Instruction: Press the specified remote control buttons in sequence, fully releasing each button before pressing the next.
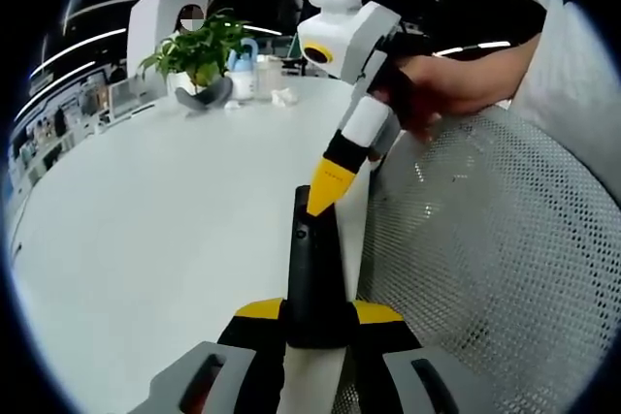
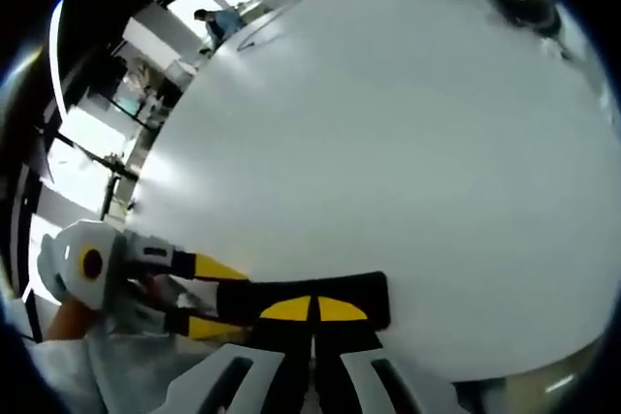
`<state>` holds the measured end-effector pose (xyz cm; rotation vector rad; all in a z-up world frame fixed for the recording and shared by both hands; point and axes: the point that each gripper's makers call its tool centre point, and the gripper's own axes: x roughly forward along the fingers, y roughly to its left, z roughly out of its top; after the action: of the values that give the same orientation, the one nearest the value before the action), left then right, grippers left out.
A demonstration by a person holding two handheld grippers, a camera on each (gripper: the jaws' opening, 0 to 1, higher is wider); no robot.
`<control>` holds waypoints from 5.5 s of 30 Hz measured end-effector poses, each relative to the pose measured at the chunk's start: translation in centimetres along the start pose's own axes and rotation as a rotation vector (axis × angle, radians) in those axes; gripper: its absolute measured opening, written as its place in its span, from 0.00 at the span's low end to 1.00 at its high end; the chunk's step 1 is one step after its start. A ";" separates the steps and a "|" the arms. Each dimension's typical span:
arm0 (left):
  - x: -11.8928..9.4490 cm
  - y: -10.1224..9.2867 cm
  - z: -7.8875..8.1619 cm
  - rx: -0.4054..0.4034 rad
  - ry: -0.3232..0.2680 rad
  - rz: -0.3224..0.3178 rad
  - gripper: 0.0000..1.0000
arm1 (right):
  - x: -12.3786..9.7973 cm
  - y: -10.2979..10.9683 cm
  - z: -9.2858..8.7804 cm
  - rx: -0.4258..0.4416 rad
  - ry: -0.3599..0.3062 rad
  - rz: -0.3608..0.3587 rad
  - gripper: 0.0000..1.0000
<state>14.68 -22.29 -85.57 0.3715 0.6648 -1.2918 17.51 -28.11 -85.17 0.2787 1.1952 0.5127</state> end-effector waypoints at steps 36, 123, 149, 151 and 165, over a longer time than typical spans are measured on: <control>1.0 -0.7 0.5 0.087 0.021 -0.003 0.25 | 0.4 1.6 -0.3 -0.016 0.035 0.075 0.00; 0.8 -0.2 0.4 0.100 0.010 0.019 0.25 | -0.2 0.7 -1.1 0.103 0.107 0.029 0.00; 0.8 -0.2 0.3 0.097 0.001 0.016 0.25 | -0.1 1.1 -2.5 0.116 0.183 0.030 0.00; 0.8 -0.2 0.3 0.097 0.001 0.015 0.25 | 0.0 1.0 -2.6 0.141 0.189 0.040 0.00; 0.8 -0.2 0.3 0.102 0.004 0.013 0.25 | 0.0 1.1 -2.6 0.196 0.187 0.073 0.00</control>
<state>14.65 -23.17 -85.83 0.4614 0.6007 -1.3161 14.80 -27.31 -85.56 0.4509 1.4247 0.4931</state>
